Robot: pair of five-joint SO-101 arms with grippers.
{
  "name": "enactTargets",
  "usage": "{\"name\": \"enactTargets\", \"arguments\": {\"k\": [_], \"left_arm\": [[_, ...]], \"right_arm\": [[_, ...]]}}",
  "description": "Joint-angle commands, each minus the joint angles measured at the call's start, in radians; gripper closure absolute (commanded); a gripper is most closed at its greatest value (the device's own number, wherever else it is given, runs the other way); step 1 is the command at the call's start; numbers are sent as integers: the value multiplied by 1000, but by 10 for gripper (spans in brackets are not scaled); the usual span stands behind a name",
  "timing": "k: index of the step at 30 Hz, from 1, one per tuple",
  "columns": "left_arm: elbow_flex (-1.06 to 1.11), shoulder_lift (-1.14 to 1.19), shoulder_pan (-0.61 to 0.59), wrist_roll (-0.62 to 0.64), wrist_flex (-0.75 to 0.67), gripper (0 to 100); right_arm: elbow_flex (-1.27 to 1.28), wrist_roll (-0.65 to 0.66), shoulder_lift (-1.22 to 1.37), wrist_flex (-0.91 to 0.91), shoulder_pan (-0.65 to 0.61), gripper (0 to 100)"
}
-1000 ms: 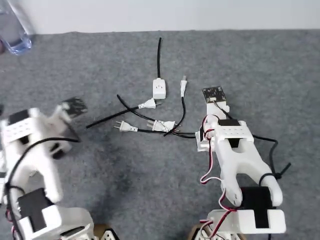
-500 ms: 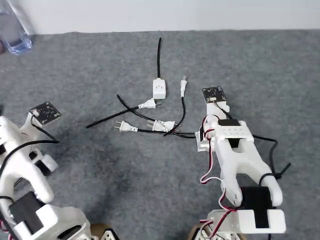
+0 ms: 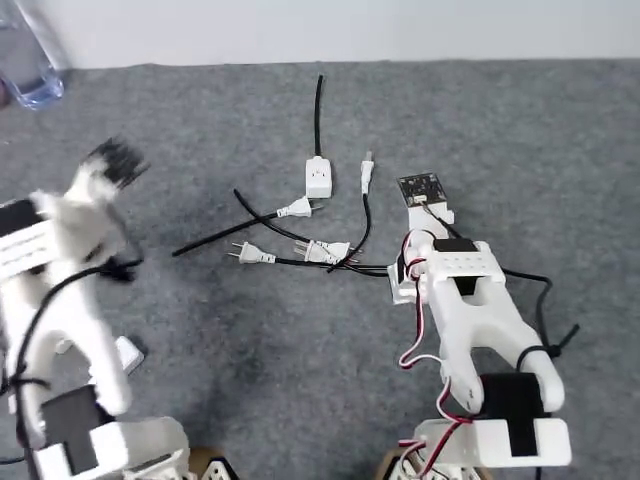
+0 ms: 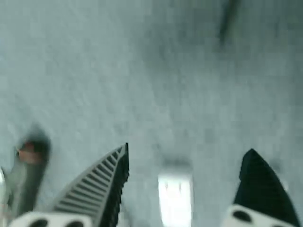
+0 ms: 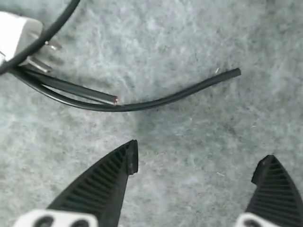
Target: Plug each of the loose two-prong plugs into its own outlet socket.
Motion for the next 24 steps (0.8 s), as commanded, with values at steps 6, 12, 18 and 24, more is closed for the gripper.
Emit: {"name": "enactTargets", "arguments": {"k": [6,12,18,24], "left_arm": [[-24,28,377,835,-364,649],[-35,114,509,1073,-477,650],[-79,224,522,1122,-568,650],[-176,341,482,1131,-566,650]], "right_arm": [[-26,18,-2,-30,-5,619],[-26,18,-2,-30,-5,619],[-26,18,-2,-30,-4,619],[-26,20,-2,-30,-4,619]]}}
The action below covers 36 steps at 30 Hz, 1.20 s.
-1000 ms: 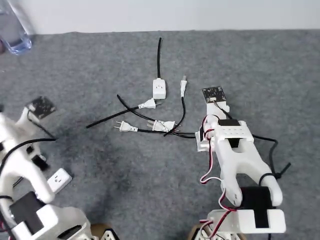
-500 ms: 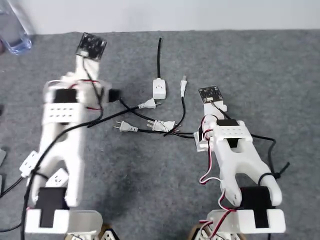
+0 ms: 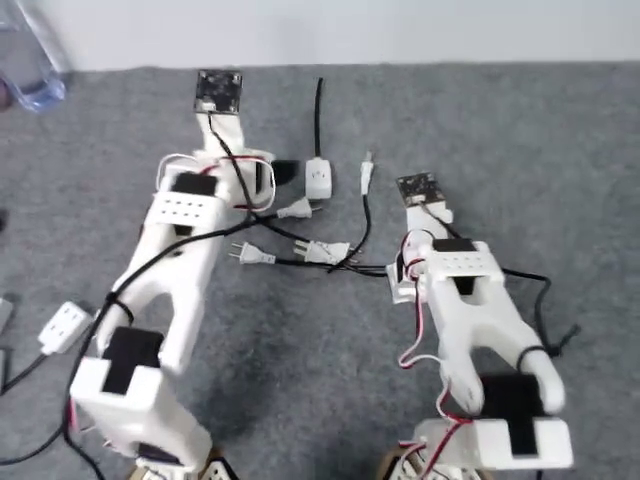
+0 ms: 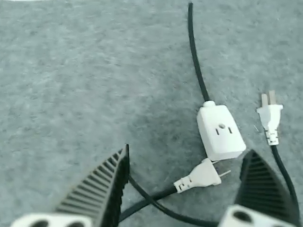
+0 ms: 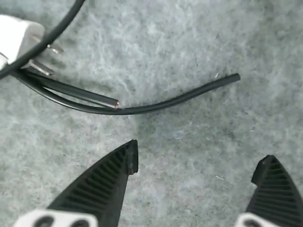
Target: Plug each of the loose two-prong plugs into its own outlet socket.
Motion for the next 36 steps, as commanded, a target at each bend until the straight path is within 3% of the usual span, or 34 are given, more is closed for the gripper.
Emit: {"name": "enactTargets", "arguments": {"k": [1,6,11,17,24,28,36], "left_arm": [[-101,37,-38,12,-26,650],[-308,164,-78,5,-20,650],[-690,411,-75,-138,207,649],[-1279,792,-97,-157,413,649],[-1801,1142,-58,-382,618,649],[-1847,1198,-61,-473,644,650],[-1840,1206,-61,-477,649,650]], "right_arm": [[-26,12,-2,-18,-1,619],[-26,12,-2,-18,-1,619],[-26,12,-2,-18,-1,619],[-26,12,-2,-18,-2,619],[-26,12,-2,-18,-8,619],[-26,12,-2,-18,-8,619],[-26,12,-2,-19,-8,619]]}}
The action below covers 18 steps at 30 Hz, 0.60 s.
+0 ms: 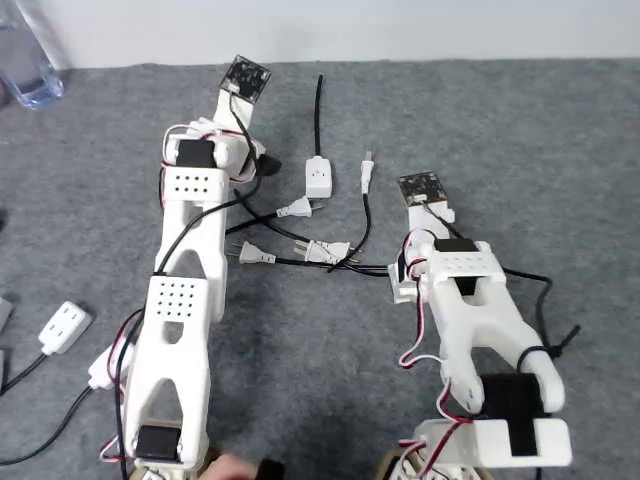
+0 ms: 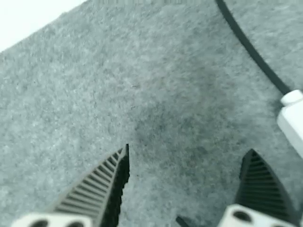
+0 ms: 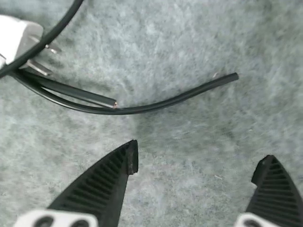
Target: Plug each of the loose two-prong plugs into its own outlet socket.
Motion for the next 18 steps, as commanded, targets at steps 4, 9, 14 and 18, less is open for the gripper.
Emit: {"name": "enactTargets", "arguments": {"k": [4,9,14,18], "left_arm": [[-42,-9,0,-6,14,650],[-47,-8,-8,-6,46,650],[-48,-8,-48,84,5,650],[-47,-8,-63,169,-46,650]], "right_arm": [[-26,5,-2,-27,-12,619],[-48,12,-13,-74,4,619],[-342,14,-4,147,38,619],[-683,14,134,318,42,619]]}}
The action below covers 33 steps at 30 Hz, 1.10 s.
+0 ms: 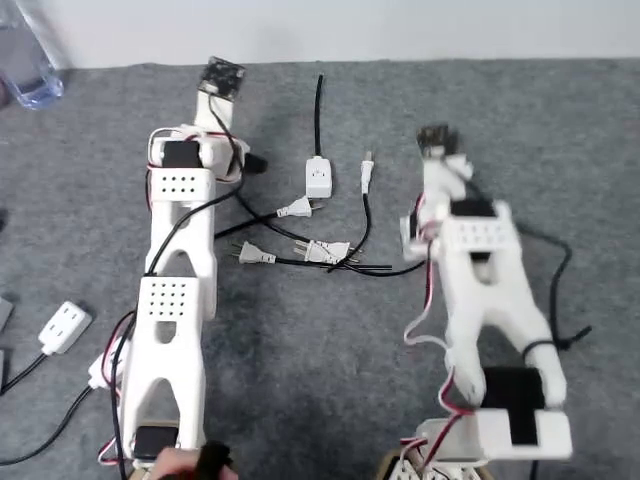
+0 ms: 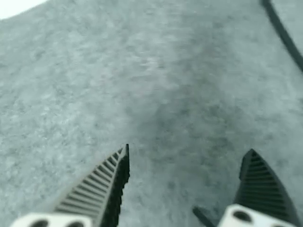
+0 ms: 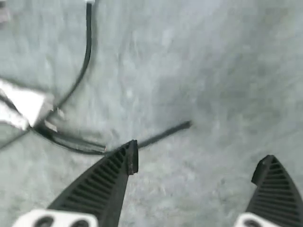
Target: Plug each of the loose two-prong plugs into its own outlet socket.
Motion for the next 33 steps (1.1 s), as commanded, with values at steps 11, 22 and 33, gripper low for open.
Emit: {"name": "enactTargets", "arguments": {"k": [11,22,33], "left_arm": [[-41,-8,-66,219,-161,650],[-54,51,-69,221,-235,650],[-56,44,-21,226,-176,650]], "right_arm": [[-1484,164,931,503,-36,620],[-1979,542,1319,378,-107,620],[-1966,548,1369,104,-159,994]]}}
